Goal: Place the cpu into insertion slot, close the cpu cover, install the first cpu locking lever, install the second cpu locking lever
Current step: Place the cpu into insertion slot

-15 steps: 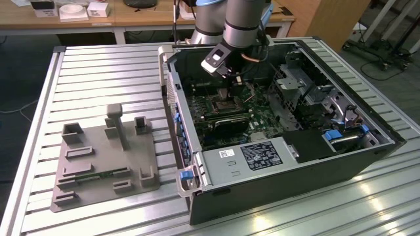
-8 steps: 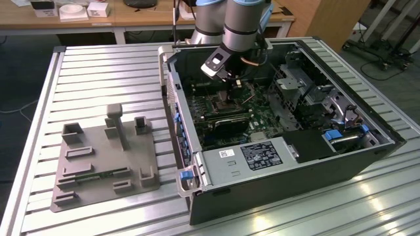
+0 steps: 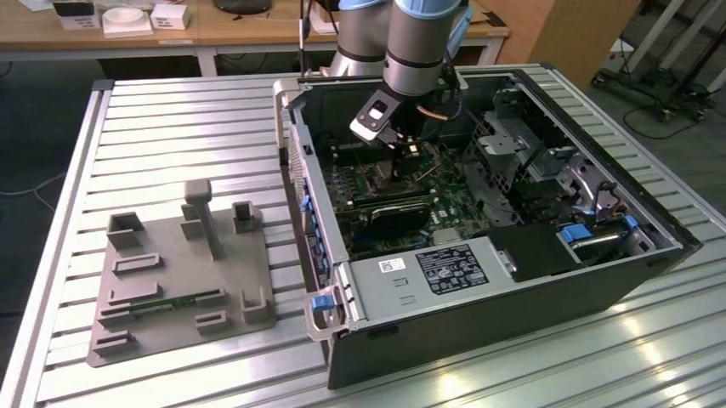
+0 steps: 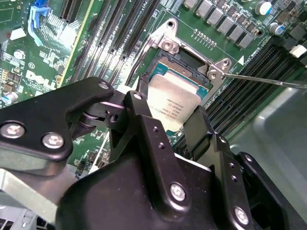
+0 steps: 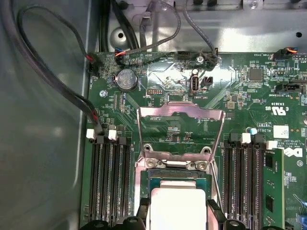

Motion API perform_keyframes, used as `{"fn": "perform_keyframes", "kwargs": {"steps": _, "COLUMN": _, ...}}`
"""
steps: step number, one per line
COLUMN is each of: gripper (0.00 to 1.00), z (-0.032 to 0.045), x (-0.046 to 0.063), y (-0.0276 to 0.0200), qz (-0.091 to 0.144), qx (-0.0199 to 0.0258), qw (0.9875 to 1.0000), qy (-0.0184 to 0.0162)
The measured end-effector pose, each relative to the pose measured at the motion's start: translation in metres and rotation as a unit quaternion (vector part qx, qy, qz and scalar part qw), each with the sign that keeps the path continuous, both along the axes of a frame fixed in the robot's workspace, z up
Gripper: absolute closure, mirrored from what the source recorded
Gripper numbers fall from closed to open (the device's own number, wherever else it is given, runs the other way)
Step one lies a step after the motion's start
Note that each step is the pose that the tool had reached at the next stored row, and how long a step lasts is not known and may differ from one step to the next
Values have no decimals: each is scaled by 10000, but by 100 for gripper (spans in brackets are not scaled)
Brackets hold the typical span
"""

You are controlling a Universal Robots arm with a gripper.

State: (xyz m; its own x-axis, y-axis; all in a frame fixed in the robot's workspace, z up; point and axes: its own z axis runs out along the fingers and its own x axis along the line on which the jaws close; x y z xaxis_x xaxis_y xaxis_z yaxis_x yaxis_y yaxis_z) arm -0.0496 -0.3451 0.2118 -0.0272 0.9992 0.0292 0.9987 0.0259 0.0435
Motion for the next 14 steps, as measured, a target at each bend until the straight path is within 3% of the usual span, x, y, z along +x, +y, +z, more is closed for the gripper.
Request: {"fn": "perform_keyframes", "kwargs": {"steps": 14, "gripper": 46, "z": -17, "x": 0, "y": 1, "qz": 0, "qx": 2, "qw": 10000, "qy": -1}}
